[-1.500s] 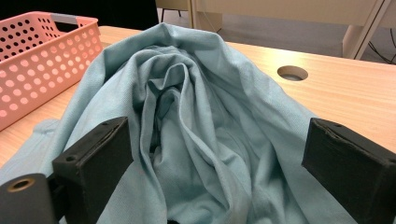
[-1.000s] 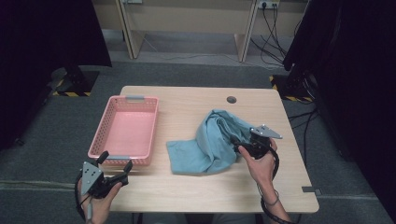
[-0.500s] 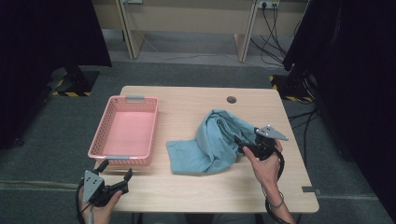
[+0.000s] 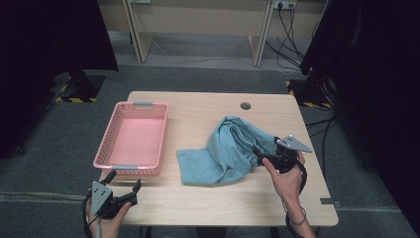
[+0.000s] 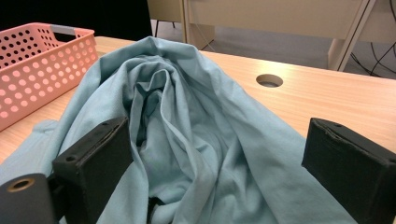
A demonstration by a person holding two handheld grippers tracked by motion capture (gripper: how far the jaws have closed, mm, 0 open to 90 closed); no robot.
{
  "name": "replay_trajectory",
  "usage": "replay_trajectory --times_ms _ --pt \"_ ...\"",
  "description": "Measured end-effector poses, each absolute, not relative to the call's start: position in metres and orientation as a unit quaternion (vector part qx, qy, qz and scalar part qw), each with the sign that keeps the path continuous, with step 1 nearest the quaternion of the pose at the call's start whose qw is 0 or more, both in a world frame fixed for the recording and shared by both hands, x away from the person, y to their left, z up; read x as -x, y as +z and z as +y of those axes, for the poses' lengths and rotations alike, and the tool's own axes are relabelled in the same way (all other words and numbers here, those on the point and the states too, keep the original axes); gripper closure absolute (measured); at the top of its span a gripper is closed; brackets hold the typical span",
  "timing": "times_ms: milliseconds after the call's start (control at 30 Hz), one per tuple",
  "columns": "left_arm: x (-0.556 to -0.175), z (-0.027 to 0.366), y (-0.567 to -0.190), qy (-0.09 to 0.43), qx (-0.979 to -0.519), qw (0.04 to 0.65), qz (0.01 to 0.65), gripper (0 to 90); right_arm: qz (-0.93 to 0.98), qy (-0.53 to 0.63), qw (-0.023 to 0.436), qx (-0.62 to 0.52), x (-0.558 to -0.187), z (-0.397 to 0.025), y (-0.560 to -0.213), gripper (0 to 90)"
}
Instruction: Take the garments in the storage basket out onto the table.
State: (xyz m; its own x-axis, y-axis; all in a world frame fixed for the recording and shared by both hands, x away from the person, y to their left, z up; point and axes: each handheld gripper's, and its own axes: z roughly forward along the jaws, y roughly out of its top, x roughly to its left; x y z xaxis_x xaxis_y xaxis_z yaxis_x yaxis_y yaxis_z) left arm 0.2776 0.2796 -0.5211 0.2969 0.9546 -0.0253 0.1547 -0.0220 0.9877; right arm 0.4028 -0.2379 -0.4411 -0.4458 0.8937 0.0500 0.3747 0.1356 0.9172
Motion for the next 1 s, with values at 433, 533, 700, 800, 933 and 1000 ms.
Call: replay_trajectory --times_ms 433,533,700,800,933,1000 --pt "-0.283 0.277 -0.531 0.373 -0.616 0.520 0.458 5.0 0.696 0.482 0.278 -0.454 -0.395 -0.248 -0.440 8.1" --pt "-0.283 0.277 -0.531 0.375 -0.616 0.519 0.458 5.0 0.695 0.483 0.280 -0.453 -0.393 -0.249 -0.439 8.1" --pt "-0.283 0.276 -0.531 0.378 -0.619 0.516 0.456 5.0 0.692 0.487 0.284 -0.451 -0.389 -0.252 -0.437 8.1" --pt "-0.283 0.277 -0.531 0.377 -0.616 0.518 0.458 5.0 0.691 0.489 0.285 -0.450 -0.386 -0.253 -0.435 8.1" --pt "-0.283 0.276 -0.531 0.376 -0.619 0.517 0.457 5.0 0.689 0.492 0.287 -0.449 -0.383 -0.256 -0.433 8.0" --pt "-0.284 0.277 -0.531 0.375 -0.618 0.518 0.458 4.9 0.687 0.493 0.288 -0.449 -0.381 -0.257 -0.433 7.8"
